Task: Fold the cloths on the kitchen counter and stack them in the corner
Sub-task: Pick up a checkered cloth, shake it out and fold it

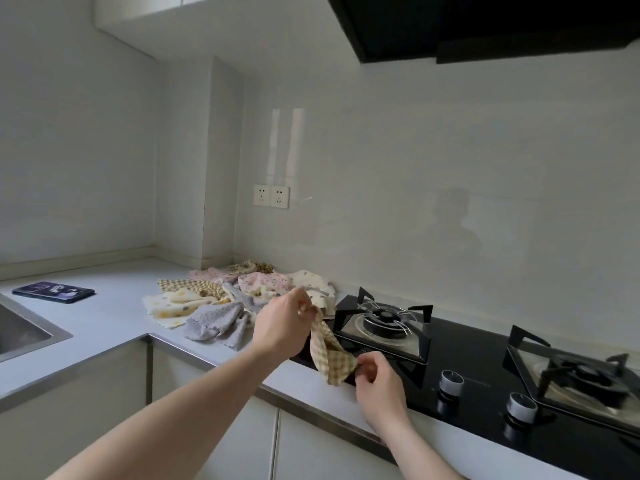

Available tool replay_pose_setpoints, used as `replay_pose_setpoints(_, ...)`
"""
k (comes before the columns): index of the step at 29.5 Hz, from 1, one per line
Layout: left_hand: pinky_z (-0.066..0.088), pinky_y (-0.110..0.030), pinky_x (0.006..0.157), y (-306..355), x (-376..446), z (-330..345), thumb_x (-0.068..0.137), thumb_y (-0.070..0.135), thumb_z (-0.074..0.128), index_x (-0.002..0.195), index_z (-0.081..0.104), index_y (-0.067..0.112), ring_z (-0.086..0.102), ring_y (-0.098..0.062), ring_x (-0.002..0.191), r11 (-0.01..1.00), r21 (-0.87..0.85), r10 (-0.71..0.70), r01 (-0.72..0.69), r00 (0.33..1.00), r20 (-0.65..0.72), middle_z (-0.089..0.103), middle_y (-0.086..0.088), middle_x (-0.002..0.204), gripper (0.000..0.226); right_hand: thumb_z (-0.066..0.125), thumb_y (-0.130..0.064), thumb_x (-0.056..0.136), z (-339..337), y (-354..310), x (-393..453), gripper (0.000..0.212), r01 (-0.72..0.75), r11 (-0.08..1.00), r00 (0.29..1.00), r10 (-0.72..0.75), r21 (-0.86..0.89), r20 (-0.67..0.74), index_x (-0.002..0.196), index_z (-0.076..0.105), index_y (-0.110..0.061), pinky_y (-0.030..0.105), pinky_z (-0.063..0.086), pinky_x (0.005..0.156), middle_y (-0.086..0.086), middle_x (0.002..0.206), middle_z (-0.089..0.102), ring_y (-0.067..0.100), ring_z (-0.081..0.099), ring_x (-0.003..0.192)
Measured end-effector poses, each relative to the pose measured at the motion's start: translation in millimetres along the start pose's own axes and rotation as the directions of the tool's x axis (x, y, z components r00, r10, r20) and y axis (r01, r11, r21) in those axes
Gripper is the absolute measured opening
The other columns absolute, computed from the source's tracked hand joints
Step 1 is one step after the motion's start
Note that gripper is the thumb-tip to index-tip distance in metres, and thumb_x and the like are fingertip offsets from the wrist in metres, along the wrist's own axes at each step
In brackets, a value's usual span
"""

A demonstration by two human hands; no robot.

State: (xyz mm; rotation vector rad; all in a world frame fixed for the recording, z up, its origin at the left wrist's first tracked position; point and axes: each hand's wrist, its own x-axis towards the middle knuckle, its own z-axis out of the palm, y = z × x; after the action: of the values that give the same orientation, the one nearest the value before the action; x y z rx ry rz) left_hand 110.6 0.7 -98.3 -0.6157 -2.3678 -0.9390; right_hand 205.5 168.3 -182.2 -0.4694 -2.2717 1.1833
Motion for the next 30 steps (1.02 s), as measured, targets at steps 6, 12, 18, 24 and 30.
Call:
replay_pose_setpoints(6,0.057,-0.034,0.075,60,23,-57,0.093,0.021,0.059,0.103,0.071,0.029,0.067,-0.022,0.089,0.985,-0.079,0.155,-0.152,0.987,0.044,0.074,0.006,0.101,0.018,0.06,0.005,0.087,-39,-11,-24,0.043,-0.026,0.987,0.994,0.01,0.16,0.105,0.112,0.058,-0.03,0.019,0.048,0.08,-0.003,0.113,0.063,0.012,0.061,0.102)
replay_pose_setpoints(12,0.057,-0.035,0.073,114,21,-108,0.093,0.031,0.06,0.093,0.072,0.028,0.065,-0.023,0.083,0.96,-0.04,0.278,-0.275,0.957,0.083,0.072,0.006,0.09,0.013,0.048,0.011,0.095,-110,-67,-58,0.045,-0.023,0.926,0.972,-0.068,0.376,0.226,0.121,0.064,-0.021,0.031,0.061,0.08,0.005,0.117,0.072,0.021,0.071,0.105)
replay_pose_setpoints(18,0.043,-0.025,0.055,164,15,-159,0.089,0.034,0.062,0.064,0.058,0.027,0.057,-0.014,0.064,0.95,-0.012,0.31,-0.311,0.943,0.122,0.062,0.01,0.069,0.026,0.047,-0.059,0.101,-179,-133,-94,0.042,-0.027,0.953,0.913,-0.1,0.303,0.396,0.127,0.066,-0.032,0.041,0.047,0.105,-0.01,0.122,0.072,0.014,0.067,0.115)
replay_pose_setpoints(24,0.06,-0.039,0.07,190,3,-184,0.086,0.037,0.064,0.075,0.07,0.017,0.066,-0.024,0.076,0.938,-0.039,0.347,-0.345,0.922,0.174,0.069,0.002,0.072,0.023,0.069,-0.043,0.09,-200,-152,-112,0.021,0.201,0.941,0.963,-0.139,-0.271,0.231,0.108,0.062,-0.032,0.017,0.047,0.071,-0.015,0.104,0.07,0.003,0.065,0.095)
replay_pose_setpoints(30,0.061,-0.042,0.069,175,5,-189,0.08,0.034,0.062,0.076,0.069,0.017,0.068,-0.028,0.079,0.945,0.03,0.312,-0.325,0.928,0.206,0.071,-0.002,0.077,0.019,0.062,-0.03,0.097,-214,-144,-106,0.014,0.145,0.93,0.987,-0.115,-0.337,0.11,0.088,0.072,-0.026,0.022,0.051,0.062,-0.011,0.083,0.075,0.006,0.069,0.076)
